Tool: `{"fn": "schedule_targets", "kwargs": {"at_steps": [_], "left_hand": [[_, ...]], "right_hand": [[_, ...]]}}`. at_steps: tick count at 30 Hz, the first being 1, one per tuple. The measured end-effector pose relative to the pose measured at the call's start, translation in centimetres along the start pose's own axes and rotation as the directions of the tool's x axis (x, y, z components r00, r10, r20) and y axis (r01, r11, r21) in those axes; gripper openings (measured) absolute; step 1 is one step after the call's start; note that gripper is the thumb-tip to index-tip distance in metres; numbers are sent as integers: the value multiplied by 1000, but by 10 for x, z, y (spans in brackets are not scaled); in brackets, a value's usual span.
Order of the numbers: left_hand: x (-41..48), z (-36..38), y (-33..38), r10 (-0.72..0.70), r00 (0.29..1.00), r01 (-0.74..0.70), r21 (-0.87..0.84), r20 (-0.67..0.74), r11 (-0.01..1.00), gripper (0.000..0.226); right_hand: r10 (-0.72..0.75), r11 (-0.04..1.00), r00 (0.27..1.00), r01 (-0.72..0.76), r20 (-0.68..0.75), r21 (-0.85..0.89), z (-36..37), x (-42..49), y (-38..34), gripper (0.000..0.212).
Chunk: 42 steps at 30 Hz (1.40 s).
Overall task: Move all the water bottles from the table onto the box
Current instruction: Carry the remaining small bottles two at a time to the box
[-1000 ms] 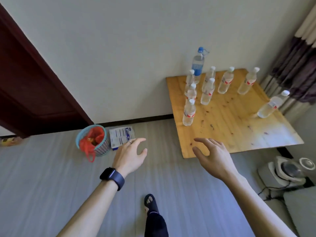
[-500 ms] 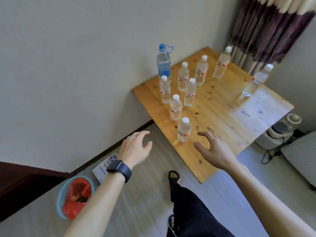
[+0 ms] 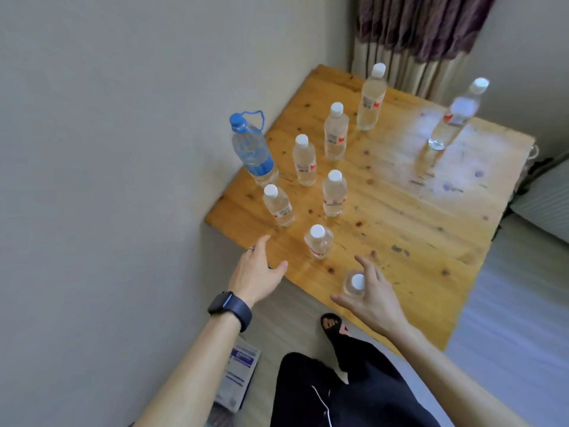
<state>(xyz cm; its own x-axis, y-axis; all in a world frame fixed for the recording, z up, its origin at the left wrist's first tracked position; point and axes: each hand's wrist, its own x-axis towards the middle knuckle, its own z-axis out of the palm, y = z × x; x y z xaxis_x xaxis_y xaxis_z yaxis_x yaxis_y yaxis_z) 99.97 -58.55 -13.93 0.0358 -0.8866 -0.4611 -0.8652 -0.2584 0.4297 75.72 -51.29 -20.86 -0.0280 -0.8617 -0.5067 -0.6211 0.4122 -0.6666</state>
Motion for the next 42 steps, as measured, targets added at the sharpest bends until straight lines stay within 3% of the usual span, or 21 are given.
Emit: {"fn": "schedule_targets", "kwargs": {"at_steps": [2,5,9,12,15,19,22,26,30,35,42], "left_hand": [[25,1,2,36,997,-36,-7,66,999,79],[60,13,3,94,979,-87,-46,183,995,91],[95,31,14,221,919,-177,-159,327,971,106],[117,43,19,356,840,-336,-123,410,934,100],[133,48,19,453,764,-491,-42,459,870,77],[142,43,14,476,735,-578,79,484,812,74],[138,34,-3,457,762,-560,114,459,820,73],[119,32,-31,460,801,-540,130,384,831,70],[106,50,-52,464,809,-508,32,361,861,81],[108,58,-53,408,809,-400,-111,423,910,102],[109,67,-28,401,815,-403,-89,419,911,72]], "right_hand": [[65,997,994,-61,-92,42,11,11,-4,85],[187,976,975,-171,-119,135,24,19,-6,66],[324,919,918,-248,-230,305,40,18,-14,66],[426,869,851,-290,-309,400,51,21,-21,74],[512,826,767,-317,-386,466,62,25,-29,77],[587,787,702,-379,-403,486,69,31,-40,70],[589,785,697,-374,-409,493,72,35,-41,61],[603,753,697,-336,-389,565,82,33,-37,72],[619,739,684,-343,-385,580,86,31,-34,81],[533,800,752,-296,-389,522,86,26,-28,86],[547,788,726,-280,-416,548,78,17,-20,63]]}}
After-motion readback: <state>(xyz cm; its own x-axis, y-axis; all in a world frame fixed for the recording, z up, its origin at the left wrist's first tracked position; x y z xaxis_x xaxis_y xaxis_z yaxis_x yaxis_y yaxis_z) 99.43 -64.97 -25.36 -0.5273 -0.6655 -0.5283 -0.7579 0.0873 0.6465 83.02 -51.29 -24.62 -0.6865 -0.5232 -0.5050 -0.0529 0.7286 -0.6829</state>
